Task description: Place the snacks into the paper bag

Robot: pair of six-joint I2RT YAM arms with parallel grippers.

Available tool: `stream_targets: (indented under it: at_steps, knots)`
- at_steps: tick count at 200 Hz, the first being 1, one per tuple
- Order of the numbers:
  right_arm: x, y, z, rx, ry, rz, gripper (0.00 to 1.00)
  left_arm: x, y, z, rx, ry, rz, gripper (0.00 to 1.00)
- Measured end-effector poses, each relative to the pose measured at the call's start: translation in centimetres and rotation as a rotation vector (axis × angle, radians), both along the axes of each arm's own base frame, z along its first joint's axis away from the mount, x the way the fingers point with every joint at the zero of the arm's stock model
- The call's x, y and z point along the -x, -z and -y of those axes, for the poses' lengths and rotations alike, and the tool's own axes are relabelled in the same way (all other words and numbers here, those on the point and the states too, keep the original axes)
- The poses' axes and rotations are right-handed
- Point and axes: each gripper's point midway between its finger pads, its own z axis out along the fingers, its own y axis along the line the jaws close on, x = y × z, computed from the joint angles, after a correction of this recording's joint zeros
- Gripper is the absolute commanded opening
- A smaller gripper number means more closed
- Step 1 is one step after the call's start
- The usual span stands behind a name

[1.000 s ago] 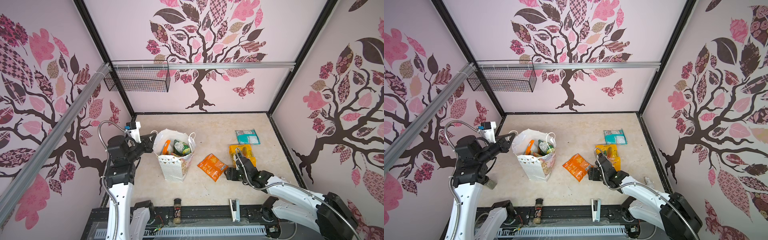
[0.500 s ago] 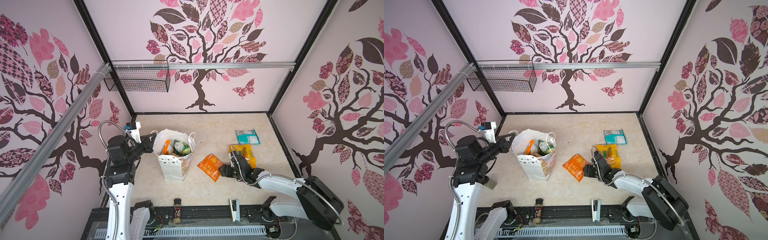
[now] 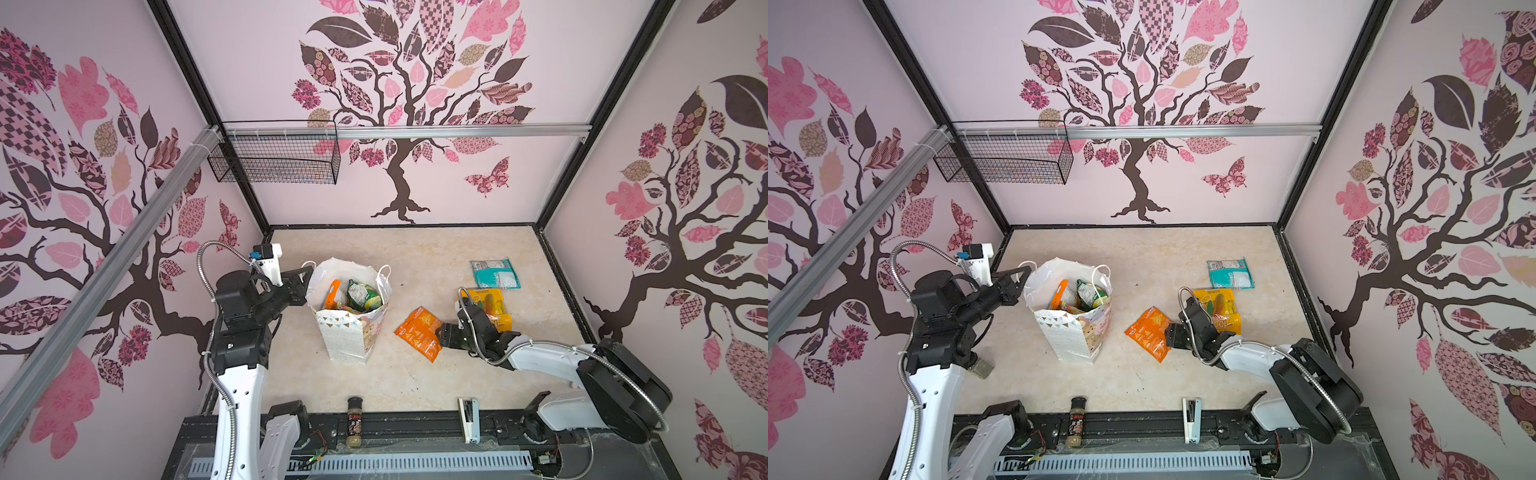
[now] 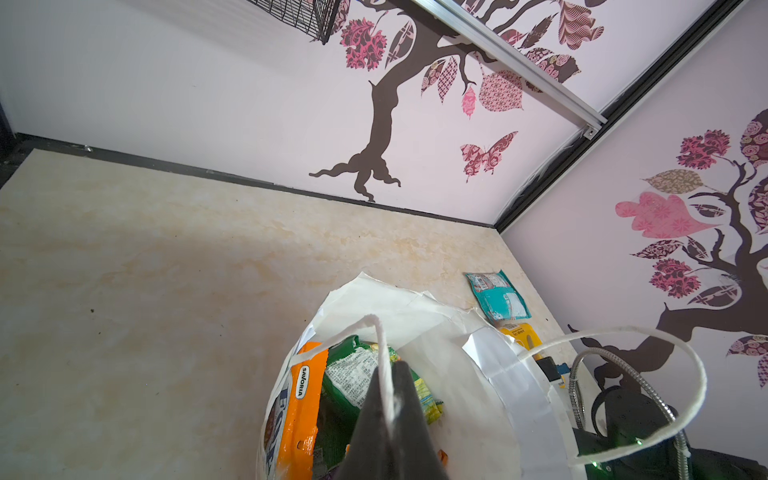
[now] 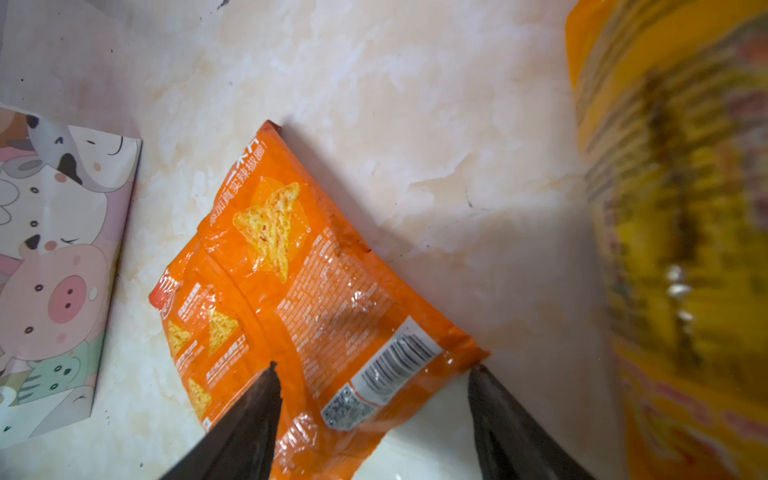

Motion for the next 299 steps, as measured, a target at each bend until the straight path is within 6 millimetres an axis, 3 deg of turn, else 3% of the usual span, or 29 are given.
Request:
stream_targets:
  at_steps: [82,123,157,177,210,299]
  knots:
    - [-0.9,0.5,0.6,0.045,0.037,0.022,0.49,0.1,-0.1,0.0,-0.001,-0.001,0.005,0.0]
    - [-0.4,0.2,1.0,0.069,0.026,-0.002,0.54,0.1,-0.1,0.0,-0.002,-0.004,0.004,0.0]
    - [0.8,-2.4,0.9,0.035,-0.014,0.01,0.64,0.2,-0.2,-0.1,-0.006,-0.012,0.009,0.0]
    - [1.0,-3.8,0.0,0.04,-0.058,0.035,0.64,0.2,-0.2,-0.1,-0.006,-0.012,0.009,0.0]
    - [1.7,-4.6,-3.1,0.099,-0.207,0.05,0.6,0.2,-0.2,-0.1,-0.005,-0.011,0.009,0.0]
    - [1.5,-0.6,-3.1,0.296,-0.34,-0.043,0.55,0.2,-0.2,-0.1,-0.005,-0.011,0.01,0.0]
